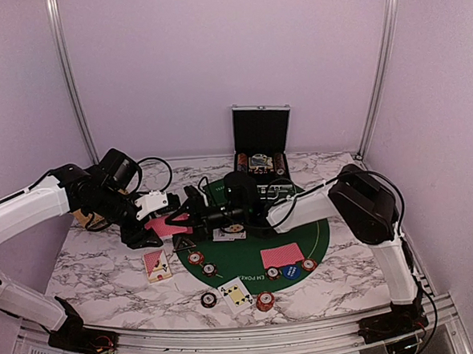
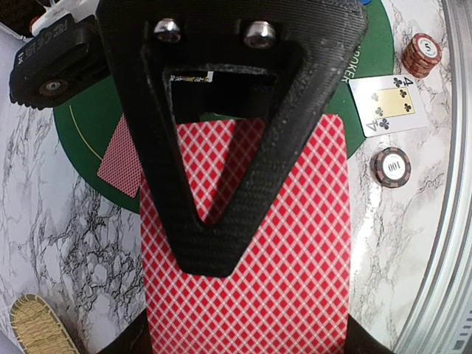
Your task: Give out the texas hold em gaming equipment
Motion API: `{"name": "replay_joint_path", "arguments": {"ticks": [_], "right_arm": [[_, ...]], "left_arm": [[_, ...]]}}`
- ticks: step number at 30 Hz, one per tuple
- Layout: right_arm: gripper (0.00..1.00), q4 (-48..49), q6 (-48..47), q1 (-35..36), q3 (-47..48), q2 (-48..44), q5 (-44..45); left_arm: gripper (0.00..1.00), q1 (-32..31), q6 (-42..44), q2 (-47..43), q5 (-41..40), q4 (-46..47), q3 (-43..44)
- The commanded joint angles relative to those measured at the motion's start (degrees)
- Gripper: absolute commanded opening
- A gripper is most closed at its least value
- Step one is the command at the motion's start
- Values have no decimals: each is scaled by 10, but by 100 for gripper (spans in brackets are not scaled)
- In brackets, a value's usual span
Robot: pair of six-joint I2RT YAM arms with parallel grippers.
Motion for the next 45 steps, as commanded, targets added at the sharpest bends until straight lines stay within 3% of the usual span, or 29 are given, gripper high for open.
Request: {"name": "replay_joint_path", "arguments": {"ticks": [1, 13, 21, 26, 37, 45], "right_arm": [[45, 16, 8, -9, -7, -24, -11], [17, -14, -6, -15, -11, -50, -24], [13, -80, -47, -31, -5, -69, -31], [0, -95, -54, -35, -7, -77, -36], [0, -65, -32, -62, -35, -98, -48], [0, -235, -167, -148, -25, -155, -36]], "left_arm": [[0, -1, 5, -19, 3, 7, -3], [0, -1, 0, -17, 6, 6, -7], [0, -1, 1, -17, 3, 7, -7], [0, -1, 1, -19, 0, 6, -7], [0, -1, 1, -20, -4, 6, -15], [0, -1, 3, -18, -9, 6, -15]]}}
